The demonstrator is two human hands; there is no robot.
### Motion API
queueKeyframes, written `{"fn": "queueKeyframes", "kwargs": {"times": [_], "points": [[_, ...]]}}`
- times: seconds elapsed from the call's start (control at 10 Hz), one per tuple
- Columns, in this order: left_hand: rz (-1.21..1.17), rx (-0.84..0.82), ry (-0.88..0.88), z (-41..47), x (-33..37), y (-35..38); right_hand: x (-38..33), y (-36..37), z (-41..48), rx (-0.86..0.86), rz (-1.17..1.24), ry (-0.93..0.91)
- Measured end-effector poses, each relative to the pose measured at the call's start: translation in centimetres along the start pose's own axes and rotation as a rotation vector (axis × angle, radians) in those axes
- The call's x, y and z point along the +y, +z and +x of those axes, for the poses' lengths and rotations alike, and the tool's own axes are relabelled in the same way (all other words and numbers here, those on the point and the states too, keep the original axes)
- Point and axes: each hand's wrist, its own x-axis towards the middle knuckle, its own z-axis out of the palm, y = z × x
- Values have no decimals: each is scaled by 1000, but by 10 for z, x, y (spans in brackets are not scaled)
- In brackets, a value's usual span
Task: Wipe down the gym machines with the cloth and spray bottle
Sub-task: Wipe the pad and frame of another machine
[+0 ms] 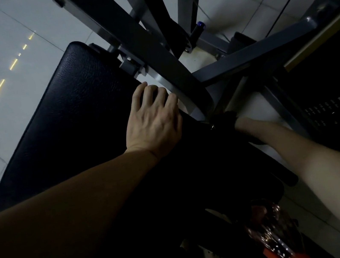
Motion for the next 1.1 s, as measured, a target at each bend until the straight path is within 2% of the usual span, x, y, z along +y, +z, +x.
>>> {"fn": "queueKeyframes", "kwargs": {"times": [0.1, 0.2, 0.3, 0.5, 0.6, 0.7, 0.8, 0.9, 1.0, 1.1], "points": [[10, -5, -3, 0, 0, 0, 17, 31, -18, -3, -625, -470], [10, -21, 0, 0, 0, -2, 17, 39, -12, -93, -706, -529], [11, -15, 6, 1, 0, -2, 7, 45, 1, -29, -865, -594], [9, -19, 13, 0, 0, -2, -19, 48, 2, -12, -1207, -353], [17, -16, 16, 0, 0, -1, -20, 66, -6, 43, -1311, -377], [19, -17, 11, 1, -1, -2, -10, 69, -6, 55, -1288, -598], [7, -25, 9, 0, -1, -4, -7, 74, -9, 22, -1311, -603], [-3, -35, 15, 1, -1, -4, -22, 82, -9, -32, -1421, -456], [-10, -28, 16, 0, -1, -4, -27, 82, -11, -47, -1390, -333], [-18, -16, 15, 0, -1, -3, -22, 80, -5, 87, -1275, -423]]}}
